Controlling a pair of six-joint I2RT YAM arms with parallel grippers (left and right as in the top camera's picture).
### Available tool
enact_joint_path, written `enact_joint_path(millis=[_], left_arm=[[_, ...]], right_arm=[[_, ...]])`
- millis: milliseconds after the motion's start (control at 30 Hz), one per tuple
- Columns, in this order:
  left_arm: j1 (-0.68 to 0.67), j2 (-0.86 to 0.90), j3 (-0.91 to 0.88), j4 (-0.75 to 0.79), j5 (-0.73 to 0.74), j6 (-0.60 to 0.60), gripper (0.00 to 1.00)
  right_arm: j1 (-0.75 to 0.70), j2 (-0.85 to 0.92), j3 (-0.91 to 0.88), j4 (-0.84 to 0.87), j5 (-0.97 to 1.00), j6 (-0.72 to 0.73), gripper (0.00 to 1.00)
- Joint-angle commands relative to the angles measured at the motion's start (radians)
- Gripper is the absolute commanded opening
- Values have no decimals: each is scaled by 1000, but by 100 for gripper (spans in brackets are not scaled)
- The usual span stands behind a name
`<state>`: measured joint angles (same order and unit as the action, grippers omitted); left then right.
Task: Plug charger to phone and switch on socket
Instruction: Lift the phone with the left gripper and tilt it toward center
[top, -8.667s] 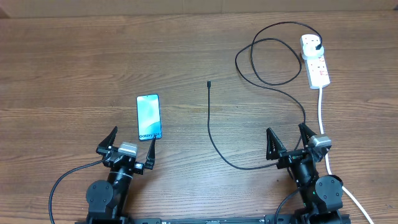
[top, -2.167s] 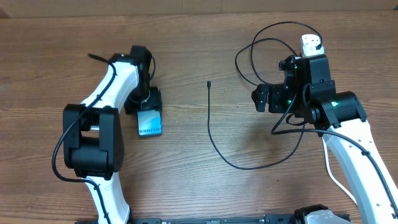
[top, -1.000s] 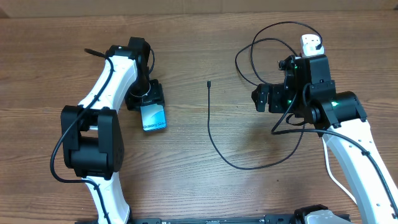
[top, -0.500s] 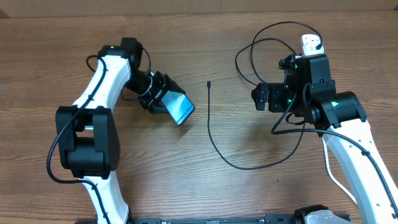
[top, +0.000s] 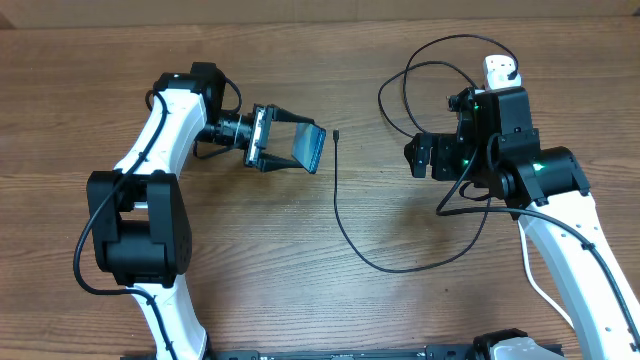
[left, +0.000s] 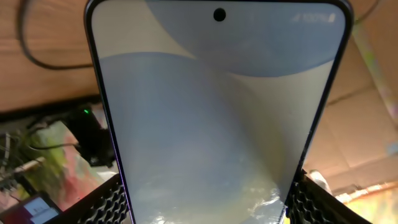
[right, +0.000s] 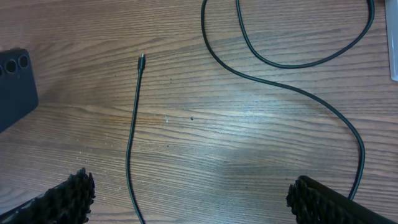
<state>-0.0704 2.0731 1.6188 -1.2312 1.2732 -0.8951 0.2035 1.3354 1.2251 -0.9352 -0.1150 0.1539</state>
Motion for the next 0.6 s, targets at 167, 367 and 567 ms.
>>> enact_joint_path(millis=[167, 367, 567], left_arm=[[-2, -1, 28, -2, 82, -22, 4], [-2, -1, 28, -2, -66, -23, 4], [-2, -1, 28, 3, -258, -93, 4]], right_arm=[[3, 0, 24, 5, -8, 6, 100], [3, 0, 24, 7, -22, 32, 100], [4, 7, -4, 107, -177, 165, 100]])
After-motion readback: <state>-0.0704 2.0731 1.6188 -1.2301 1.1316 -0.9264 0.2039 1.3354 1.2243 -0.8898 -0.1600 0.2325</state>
